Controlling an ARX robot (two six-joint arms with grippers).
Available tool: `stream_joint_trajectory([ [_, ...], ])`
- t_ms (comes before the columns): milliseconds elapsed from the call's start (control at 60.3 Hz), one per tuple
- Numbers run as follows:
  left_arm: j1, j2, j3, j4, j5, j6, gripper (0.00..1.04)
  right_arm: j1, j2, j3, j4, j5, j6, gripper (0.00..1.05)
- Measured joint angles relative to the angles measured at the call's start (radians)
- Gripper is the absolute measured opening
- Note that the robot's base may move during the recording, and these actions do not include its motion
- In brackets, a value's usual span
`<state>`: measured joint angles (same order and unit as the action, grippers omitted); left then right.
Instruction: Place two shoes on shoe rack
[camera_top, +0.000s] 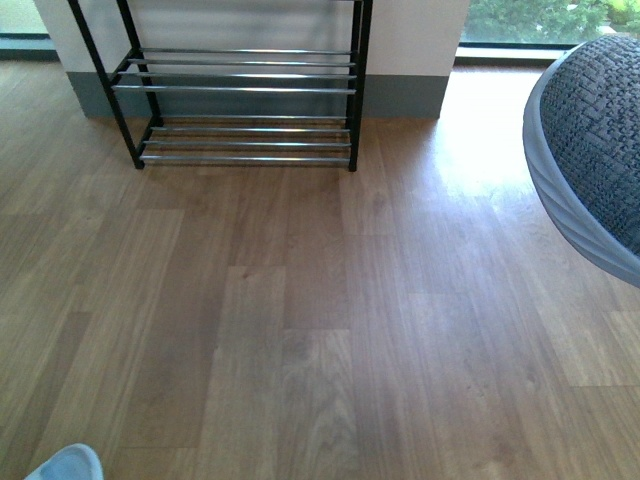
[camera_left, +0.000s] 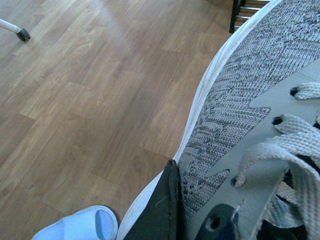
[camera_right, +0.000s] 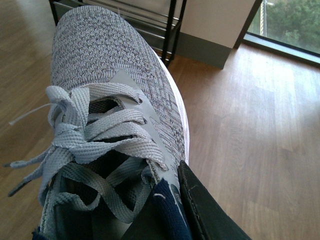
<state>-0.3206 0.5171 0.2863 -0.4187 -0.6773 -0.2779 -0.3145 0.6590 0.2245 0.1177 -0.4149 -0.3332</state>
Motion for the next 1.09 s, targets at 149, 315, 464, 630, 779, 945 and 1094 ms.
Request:
stream_joint_trajectory([
  [149, 0.000, 0.000, 0.000, 0.000, 0.011, 0.000, 0.02, -0.002, 0.001, 0.000, 0.000, 0.018, 0.000, 0.01],
  [315, 0.000, 0.000, 0.000, 0.000, 0.003, 0.000, 0.02, -0.002, 0.000, 0.000, 0.000, 0.013, 0.000, 0.01],
  [464, 0.000, 0.000, 0.000, 0.000, 0.004, 0.000, 0.02, -0.002, 0.000, 0.000, 0.000, 0.006, 0.000, 0.01],
  [630, 0.000, 0.000, 0.000, 0.000, 0.002, 0.000, 0.02, -0.002, 0.000, 0.000, 0.000, 0.006, 0.000, 0.01],
  [779, 0.000, 0.000, 0.000, 0.000, -0.004, 0.000, 0.02, 0.000, 0.000, 0.000, 0.000, 0.001, 0.000, 0.01],
  [945, 0.000, 0.000, 0.000, 0.000, 0.003, 0.000, 0.02, 0.000, 0.000, 0.000, 0.000, 0.000, 0.000, 0.01],
  [1094, 0.000, 0.000, 0.000, 0.000, 0.013, 0.000, 0.02, -0.002, 0.003, -0.002, 0.000, 0.022, 0.000, 0.01],
])
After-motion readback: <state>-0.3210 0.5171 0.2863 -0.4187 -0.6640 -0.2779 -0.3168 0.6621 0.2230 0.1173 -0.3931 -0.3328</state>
